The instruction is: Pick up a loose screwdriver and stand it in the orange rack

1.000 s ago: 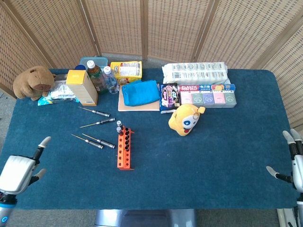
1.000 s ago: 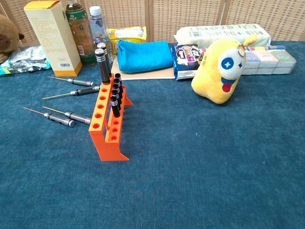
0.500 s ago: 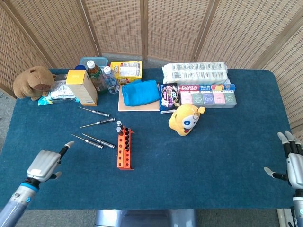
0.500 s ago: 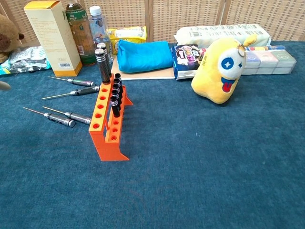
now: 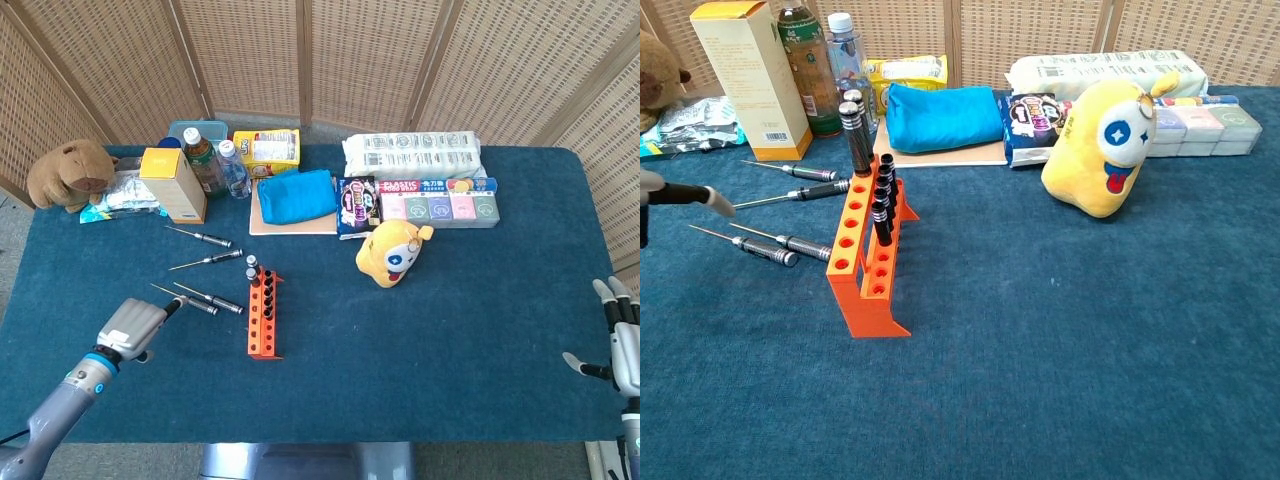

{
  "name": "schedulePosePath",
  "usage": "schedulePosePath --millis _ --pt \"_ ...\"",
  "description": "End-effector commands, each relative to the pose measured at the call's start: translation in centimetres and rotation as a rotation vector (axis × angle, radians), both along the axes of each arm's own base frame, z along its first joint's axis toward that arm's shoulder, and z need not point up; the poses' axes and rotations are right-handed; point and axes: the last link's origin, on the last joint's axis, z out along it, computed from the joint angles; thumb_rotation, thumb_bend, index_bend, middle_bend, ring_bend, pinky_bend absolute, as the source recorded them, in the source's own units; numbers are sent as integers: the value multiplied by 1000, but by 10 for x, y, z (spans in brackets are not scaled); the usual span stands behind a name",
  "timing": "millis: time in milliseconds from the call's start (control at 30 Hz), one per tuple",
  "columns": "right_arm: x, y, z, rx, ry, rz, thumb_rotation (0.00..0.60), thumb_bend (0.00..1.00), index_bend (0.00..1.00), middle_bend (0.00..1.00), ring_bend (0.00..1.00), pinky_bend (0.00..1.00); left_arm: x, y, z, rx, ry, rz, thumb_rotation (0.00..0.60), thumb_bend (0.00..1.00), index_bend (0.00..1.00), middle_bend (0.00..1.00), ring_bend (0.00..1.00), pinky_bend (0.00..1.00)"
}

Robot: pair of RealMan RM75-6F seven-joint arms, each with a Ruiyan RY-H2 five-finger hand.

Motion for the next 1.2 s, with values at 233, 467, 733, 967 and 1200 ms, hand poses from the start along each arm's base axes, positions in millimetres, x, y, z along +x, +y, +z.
schedulePosePath --millis 233,467,733,967,1200 --pt "0 1 2 -5 -2 -5 600 0 0 0 0 0 15 2 -25 -91 42 -37 600 167 127 1000 1000 1000" --pt "-1 2 5 -14 -5 -8 600 0 0 0 0 0 27 7 -38 -108 45 -49 600 167 126 1000 1000 1000" --pt "-1 2 7 -18 -9 -10 600 0 0 0 0 0 29 8 -47 -126 55 -38 600 167 126 1000 1000 1000" --pt "-1 2 9 -24 -13 -9 600 0 0 0 0 0 30 8 -52 -132 48 -24 600 167 126 1000 1000 1000" --pt "0 3 10 -30 -18 -8 600 0 0 0 0 0 31 13 -55 -127 35 -13 600 167 126 1000 1000 1000"
